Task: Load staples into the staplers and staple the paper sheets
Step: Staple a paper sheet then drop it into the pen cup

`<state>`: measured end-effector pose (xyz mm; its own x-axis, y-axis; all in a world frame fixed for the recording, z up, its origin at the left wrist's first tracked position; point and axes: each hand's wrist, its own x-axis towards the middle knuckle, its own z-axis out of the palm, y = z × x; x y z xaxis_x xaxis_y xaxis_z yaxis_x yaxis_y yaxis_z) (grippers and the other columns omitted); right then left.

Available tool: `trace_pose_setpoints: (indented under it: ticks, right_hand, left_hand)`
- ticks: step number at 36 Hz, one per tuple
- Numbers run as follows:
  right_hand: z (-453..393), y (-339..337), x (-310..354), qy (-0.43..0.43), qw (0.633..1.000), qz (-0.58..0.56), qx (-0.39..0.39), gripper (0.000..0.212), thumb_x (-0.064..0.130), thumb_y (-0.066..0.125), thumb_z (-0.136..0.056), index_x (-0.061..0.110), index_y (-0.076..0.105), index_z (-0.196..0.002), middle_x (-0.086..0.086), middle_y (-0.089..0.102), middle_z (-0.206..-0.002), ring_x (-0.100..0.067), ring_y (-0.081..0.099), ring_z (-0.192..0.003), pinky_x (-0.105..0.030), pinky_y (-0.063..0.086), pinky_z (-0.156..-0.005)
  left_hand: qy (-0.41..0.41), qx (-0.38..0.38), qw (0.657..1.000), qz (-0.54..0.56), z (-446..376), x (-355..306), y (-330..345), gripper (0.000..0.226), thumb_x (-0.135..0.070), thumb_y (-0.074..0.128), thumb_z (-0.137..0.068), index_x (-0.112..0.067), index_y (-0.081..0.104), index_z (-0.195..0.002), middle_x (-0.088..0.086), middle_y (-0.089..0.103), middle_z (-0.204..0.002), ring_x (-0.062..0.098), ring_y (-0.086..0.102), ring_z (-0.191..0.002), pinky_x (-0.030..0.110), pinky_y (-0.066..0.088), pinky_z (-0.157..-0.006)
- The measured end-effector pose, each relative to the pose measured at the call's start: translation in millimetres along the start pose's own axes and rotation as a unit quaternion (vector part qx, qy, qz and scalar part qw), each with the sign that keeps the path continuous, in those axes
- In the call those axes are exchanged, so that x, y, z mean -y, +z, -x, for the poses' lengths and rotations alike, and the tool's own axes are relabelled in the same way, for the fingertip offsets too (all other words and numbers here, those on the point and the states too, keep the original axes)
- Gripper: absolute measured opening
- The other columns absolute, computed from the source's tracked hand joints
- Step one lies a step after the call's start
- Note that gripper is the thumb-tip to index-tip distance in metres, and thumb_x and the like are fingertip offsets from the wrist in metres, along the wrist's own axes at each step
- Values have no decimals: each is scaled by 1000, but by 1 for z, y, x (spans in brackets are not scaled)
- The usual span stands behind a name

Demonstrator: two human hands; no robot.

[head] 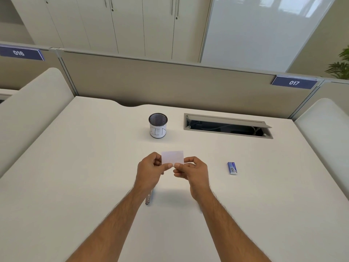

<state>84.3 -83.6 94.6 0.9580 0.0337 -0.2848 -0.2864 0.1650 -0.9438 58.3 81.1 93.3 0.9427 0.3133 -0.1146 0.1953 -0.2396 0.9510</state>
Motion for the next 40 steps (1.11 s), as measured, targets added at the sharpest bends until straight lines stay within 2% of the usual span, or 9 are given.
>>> trace_pose_setpoints:
  ticks: [5,10,15,18,22,27,31,35,40]
  right_hand:
    - [-4,-4,-2,-5,1000,4,20,16,-6,65,-92,-3,62,-107,-23,75,-79,-34,75,-71,-40,64,-73]
    - [-8,-3,-1,-41,996,72,22,15,-3,55,-98,2,66,-107,-20,76,-82,-28,75,-71,-34,63,-70]
    - [-12,2,2,-69,986,151,35,18,-3,53,-98,8,69,-100,-19,75,-80,-21,71,-66,-31,62,-65]
    - [-14,8,2,-92,972,210,57,22,-1,53,-97,13,71,-97,-9,73,-78,-14,68,-65,-31,61,-64]
    - [-17,19,2,-103,959,251,80,28,1,49,-98,18,72,-96,1,74,-86,-6,66,-66,-26,58,-61]
    - [-16,41,-10,-49,975,218,13,25,12,44,-105,17,69,-103,-7,73,-85,-10,68,-67,-31,61,-60]
    - [-15,61,-36,5,927,374,7,18,23,57,-95,9,68,-93,-7,73,-90,-26,72,-82,-42,62,-75]
    - [-7,78,-57,53,873,484,15,27,34,66,-88,8,62,-88,-5,69,-89,-26,65,-79,-30,47,-65]
    - [4,95,-79,75,853,516,-3,48,52,64,-90,8,60,-108,-6,66,-108,-29,64,-105,-35,53,-81]
  left_hand:
    - [-21,21,998,57,-3,9,-5,14,-11,79,-88,-5,68,-82,7,75,-68,18,69,-58,33,54,-60]
    - [-28,51,995,85,-2,15,-10,14,-8,66,-98,0,70,-87,13,77,-74,26,73,-65,38,59,-67]
    - [-14,23,996,80,-5,14,-13,7,-18,72,-95,-11,72,-92,6,77,-82,16,74,-76,29,59,-68]
    - [-11,16,996,83,-7,15,-18,7,-16,75,-93,-18,73,-99,3,75,-89,9,69,-78,25,57,-68]
    - [-22,34,998,42,-9,19,-27,6,-13,74,-92,-18,76,-89,-4,74,-80,8,64,-71,23,52,-66]
    - [-54,-14,998,43,-9,32,-44,11,-13,74,-90,-17,74,-80,1,74,-78,11,62,-68,26,52,-64]
    - [-74,-66,993,70,-11,44,-65,8,-11,74,-91,-12,74,-83,-2,71,-74,14,62,-70,31,55,-67]
    - [-80,-86,990,82,-13,52,-78,10,-9,74,-91,-11,73,-81,-8,67,-68,12,61,-69,30,56,-66]
    - [-84,-88,988,96,-18,55,-83,10,-8,72,-92,-8,72,-82,-1,67,-74,13,60,-70,30,56,-67]
